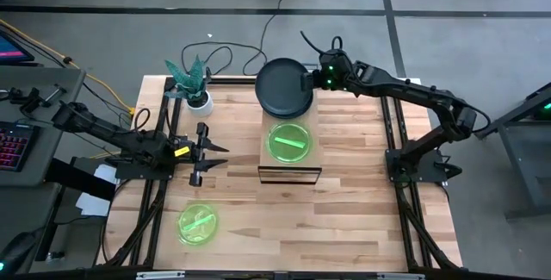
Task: Place and stack plates onto a shelf
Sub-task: Stack the black plate on top of the black plate on the shelf
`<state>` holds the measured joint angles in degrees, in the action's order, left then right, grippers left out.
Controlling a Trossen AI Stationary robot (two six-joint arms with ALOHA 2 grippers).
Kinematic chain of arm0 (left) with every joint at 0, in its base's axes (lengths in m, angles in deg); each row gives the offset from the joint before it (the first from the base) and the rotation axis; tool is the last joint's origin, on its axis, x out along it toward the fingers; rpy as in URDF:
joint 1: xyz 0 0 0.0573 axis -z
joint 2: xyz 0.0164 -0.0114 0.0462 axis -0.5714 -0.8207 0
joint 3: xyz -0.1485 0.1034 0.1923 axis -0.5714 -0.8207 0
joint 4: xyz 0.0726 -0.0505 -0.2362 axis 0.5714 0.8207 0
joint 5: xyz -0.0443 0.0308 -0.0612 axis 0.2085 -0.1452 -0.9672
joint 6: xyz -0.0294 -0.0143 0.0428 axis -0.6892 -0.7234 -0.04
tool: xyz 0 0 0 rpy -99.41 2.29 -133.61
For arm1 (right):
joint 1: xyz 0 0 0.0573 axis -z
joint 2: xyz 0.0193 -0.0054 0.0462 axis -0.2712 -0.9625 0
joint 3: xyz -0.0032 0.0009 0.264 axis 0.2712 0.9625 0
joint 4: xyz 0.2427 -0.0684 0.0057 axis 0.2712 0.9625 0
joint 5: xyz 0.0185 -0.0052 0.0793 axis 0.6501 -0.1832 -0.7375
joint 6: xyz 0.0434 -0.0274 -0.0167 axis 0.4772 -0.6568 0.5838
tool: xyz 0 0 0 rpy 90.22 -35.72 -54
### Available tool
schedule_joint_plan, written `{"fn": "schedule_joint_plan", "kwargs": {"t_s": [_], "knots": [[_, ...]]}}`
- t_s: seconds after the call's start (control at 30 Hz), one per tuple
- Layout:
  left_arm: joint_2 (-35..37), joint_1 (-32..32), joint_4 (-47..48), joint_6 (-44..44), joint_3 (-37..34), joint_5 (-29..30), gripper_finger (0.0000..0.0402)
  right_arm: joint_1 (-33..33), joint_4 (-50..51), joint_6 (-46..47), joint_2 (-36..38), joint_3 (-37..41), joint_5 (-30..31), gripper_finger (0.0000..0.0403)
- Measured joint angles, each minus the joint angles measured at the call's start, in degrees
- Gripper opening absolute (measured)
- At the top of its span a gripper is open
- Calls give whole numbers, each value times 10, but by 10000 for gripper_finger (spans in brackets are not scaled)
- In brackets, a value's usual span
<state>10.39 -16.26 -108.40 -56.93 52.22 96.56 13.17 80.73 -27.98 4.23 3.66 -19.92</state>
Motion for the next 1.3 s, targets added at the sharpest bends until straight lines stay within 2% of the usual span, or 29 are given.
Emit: {"fn": "schedule_joint_plan", "kwargs": {"t_s": [0.93, 1.3], "knots": [[0, 0, 0, 5, 0, 0, 115, -2, 9, -3, 0, 0, -18, 0], [0, 0, 0, 5, 0, 0, 115, -17, 15, -31, 0, 0, -24, 0]]}}
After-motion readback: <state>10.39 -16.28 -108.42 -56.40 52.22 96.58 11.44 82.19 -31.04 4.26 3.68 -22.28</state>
